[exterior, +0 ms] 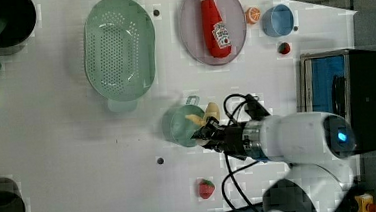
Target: Pick Banana and place it in mug.
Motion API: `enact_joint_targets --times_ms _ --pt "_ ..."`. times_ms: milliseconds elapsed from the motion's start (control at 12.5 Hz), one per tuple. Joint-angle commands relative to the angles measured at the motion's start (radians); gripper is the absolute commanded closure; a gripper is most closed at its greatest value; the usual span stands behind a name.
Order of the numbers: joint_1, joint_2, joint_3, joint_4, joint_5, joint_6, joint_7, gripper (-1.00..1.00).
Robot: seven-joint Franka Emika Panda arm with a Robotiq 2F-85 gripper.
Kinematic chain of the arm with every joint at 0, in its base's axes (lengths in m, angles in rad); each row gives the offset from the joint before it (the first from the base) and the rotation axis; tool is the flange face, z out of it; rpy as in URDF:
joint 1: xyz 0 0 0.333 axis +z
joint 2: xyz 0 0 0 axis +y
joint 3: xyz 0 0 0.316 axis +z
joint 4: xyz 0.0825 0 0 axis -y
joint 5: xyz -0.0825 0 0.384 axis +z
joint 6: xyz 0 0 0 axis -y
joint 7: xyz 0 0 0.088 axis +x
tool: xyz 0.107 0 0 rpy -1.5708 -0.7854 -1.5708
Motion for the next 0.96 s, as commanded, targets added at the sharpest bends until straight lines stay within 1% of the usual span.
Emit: enact_joint_targets --times_ms 80,320,400,560,720,800,960 --pt "-0.031 0.08 -0.022 0.003 0.019 0.137 0.055 -0.23" --pt "-0.031 0.11 -0.029 0.0 0.019 0.182 0.056 -0.86" --pt "-0.031 0.105 -0.031 0.004 0.019 0.181 0.056 -0.99" --pt "-0.032 0.082 -0.035 0.009 0.021 0.181 0.056 -1.0" --pt "-0.045 0.014 -0.061 0.024 0.021 0.168 0.052 -1.0" --pt "-0.052 -0.031 -0.083 0.037 0.02 0.129 0.037 -1.0" --pt "-0.062 -0.134 -0.144 0.083 0.02 -0.019 -0.045 -1.0"
